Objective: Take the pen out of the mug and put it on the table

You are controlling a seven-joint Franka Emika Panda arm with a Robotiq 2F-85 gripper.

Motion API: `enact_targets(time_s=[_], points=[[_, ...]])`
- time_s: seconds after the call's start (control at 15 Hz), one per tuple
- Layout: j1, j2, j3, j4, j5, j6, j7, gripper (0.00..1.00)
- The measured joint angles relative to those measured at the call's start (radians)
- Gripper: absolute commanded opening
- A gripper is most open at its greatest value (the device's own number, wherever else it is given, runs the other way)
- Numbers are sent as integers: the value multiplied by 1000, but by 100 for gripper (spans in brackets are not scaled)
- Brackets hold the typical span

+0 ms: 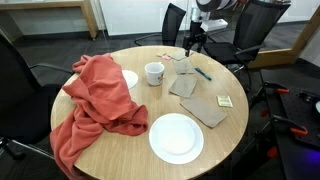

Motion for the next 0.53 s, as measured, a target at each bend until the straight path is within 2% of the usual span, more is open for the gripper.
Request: enact_targets(time_s=[0.53], points=[[23,-196,-28,-142,-134,23,4,100]])
